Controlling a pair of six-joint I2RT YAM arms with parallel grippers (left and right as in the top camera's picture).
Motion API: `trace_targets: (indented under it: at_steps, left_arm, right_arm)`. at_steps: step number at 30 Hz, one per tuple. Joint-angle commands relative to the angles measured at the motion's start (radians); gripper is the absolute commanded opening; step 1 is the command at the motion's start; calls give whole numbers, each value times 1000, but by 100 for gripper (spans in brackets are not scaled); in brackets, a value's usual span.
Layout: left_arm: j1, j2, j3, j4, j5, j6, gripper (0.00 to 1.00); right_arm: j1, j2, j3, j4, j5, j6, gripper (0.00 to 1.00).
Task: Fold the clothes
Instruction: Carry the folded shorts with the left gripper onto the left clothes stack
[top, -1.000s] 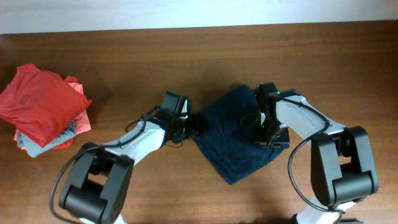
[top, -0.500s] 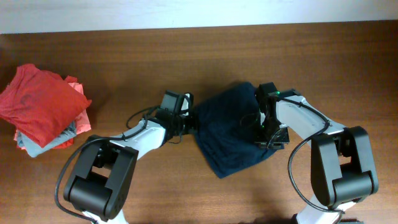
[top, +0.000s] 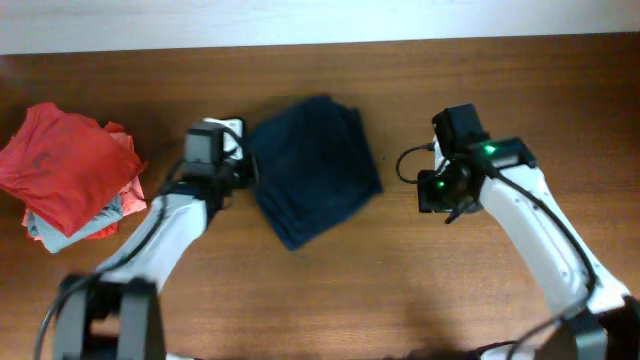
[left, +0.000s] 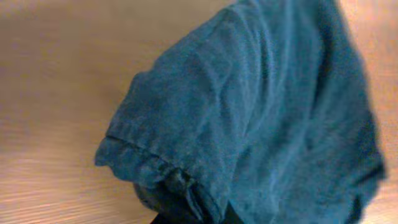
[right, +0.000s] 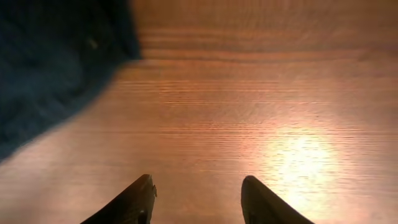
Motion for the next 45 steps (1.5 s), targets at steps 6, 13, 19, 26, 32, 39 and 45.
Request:
trace_targets:
  at_steps: [6, 13, 19, 26, 32, 39, 45]
  left_arm:
    - [105, -306, 10, -65, -499, 296, 1]
    - [224, -361, 16, 18, -550, 357, 1]
    - [305, -361, 63, 21, -539, 354, 0]
    - [380, -361, 114, 22, -536, 352, 0]
    - [481, -361, 134, 52, -522, 334, 1]
    - [605, -359, 134, 72, -390, 233, 1]
    - [679, -357, 134, 84, -374, 215, 0]
  right_arm:
    - [-4, -83, 11, -62, 23, -24, 50]
    - [-4, -83, 11, -74, 24, -28, 50]
    - [-4, -83, 11, -77, 24, -27, 50]
    - [-4, -83, 11, -78, 24, -27, 50]
    - [-4, -83, 11, -83, 24, -27, 50]
    - [-4, -83, 11, -86, 24, -27, 50]
    - [-3, -83, 11, -89, 24, -27, 50]
